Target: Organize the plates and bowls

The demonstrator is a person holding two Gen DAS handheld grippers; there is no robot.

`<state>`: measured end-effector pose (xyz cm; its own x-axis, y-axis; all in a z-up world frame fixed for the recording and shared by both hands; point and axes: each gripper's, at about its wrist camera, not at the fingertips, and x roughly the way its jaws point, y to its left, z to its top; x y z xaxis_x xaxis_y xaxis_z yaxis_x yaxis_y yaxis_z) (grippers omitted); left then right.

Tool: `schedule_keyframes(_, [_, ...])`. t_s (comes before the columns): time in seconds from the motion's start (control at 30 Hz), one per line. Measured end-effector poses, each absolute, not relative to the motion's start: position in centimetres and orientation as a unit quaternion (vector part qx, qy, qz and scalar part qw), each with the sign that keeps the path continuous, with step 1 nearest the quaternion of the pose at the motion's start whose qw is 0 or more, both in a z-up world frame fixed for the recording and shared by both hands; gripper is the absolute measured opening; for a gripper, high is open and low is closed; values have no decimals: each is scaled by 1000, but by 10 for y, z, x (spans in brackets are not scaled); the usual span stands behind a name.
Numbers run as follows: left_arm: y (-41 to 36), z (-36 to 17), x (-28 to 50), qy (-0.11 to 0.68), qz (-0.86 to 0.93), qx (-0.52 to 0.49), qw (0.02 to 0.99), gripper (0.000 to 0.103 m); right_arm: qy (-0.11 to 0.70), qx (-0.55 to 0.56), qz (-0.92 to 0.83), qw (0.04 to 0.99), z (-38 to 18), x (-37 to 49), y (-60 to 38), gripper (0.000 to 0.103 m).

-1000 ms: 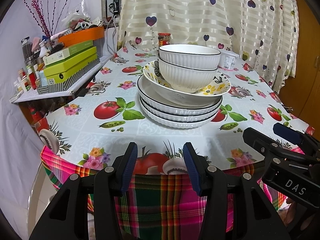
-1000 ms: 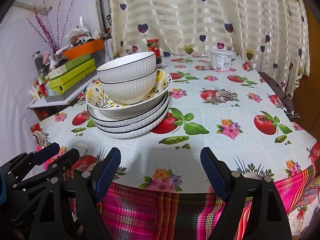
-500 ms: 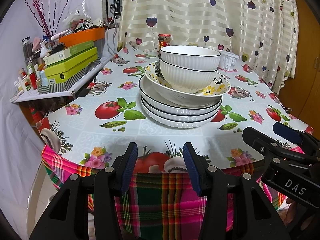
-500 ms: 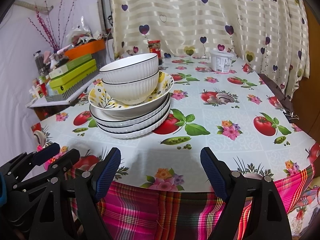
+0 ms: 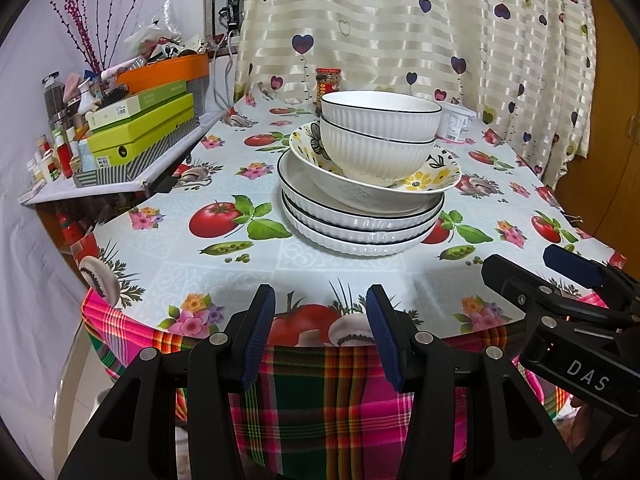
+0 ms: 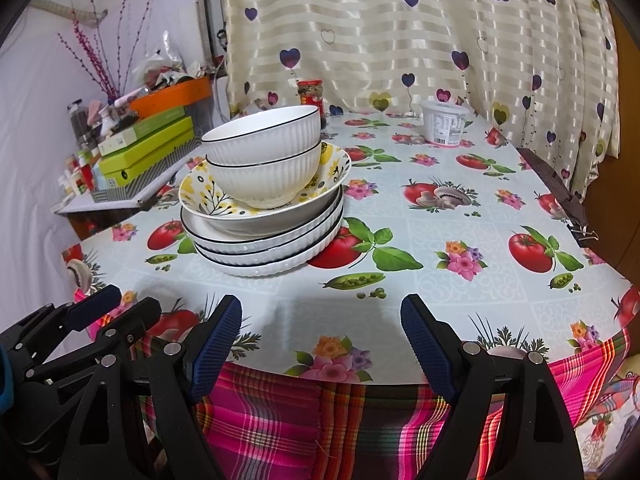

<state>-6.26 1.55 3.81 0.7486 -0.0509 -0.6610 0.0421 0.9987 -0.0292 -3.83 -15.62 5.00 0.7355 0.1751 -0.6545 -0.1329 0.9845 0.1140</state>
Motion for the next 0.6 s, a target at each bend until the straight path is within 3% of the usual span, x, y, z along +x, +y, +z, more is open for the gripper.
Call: schedule_keyframes(0.6, [12,32,-56,359,-28,-4,933,49,356,30,82,930,51,-37,-156,83])
